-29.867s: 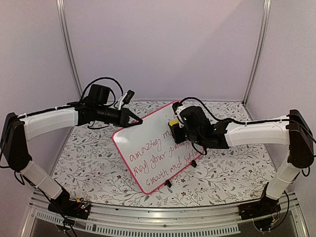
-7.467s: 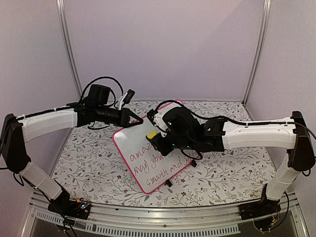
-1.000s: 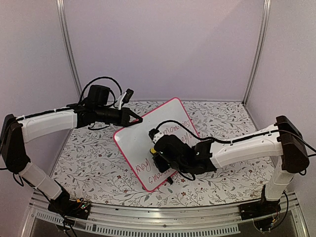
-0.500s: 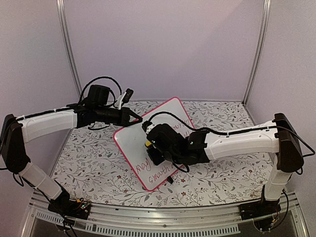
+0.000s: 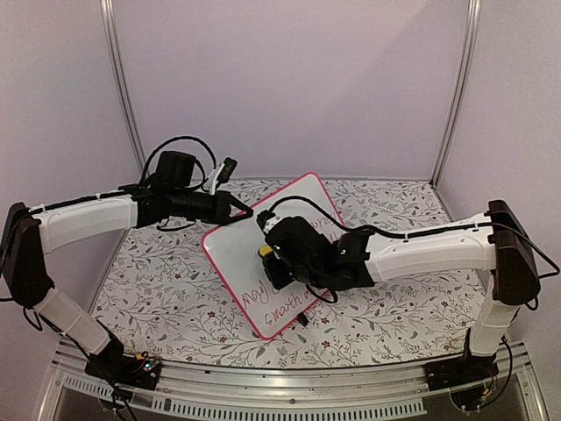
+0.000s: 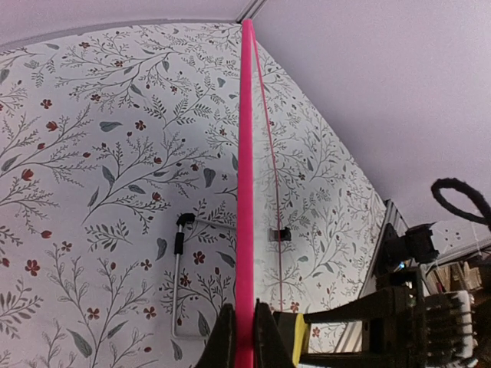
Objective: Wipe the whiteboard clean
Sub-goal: Erase the whiteboard at the center of the board.
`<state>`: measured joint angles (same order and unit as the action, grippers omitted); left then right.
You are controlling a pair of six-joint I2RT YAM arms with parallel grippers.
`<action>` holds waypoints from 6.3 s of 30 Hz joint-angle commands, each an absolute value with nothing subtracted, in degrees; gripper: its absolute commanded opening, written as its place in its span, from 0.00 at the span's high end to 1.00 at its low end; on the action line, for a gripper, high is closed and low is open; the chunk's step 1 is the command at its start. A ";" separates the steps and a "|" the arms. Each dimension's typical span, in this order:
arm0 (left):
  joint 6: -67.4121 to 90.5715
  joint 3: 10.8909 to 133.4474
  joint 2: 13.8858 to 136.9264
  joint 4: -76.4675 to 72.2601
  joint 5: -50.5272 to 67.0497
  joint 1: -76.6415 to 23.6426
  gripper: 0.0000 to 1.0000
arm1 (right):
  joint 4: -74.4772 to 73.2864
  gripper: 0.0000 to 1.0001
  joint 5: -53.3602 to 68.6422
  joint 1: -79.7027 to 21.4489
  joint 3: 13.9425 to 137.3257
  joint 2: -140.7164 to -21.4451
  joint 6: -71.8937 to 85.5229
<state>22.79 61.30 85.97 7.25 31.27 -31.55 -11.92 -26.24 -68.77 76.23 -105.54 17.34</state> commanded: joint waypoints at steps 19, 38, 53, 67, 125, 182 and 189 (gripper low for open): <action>20.38 60.12 86.84 6.23 31.38 -34.40 1.00 | -15.34 0.75 -30.22 -66.80 77.88 -107.22 14.57; 20.28 60.20 87.72 6.24 31.60 -34.26 1.00 | -5.71 0.75 -27.01 -66.52 66.14 -101.02 13.62; 19.90 60.29 88.11 6.51 31.03 -34.22 1.00 | -6.43 0.75 -25.63 -65.11 70.00 -103.11 10.89; 20.04 60.29 88.52 6.37 31.18 -34.25 1.00 | -6.51 0.75 -25.39 -65.06 60.82 -99.38 16.93; 19.42 60.64 89.32 7.22 30.12 -34.28 1.00 | -5.57 0.75 -20.52 -63.98 58.55 -97.99 21.72; 19.46 60.82 89.29 7.17 30.49 -33.84 1.00 | -1.30 0.76 -17.11 -60.60 62.01 -99.13 16.11; 19.48 60.82 89.16 7.04 30.50 -33.86 1.00 | -2.33 0.76 -16.69 -61.69 57.33 -97.79 19.33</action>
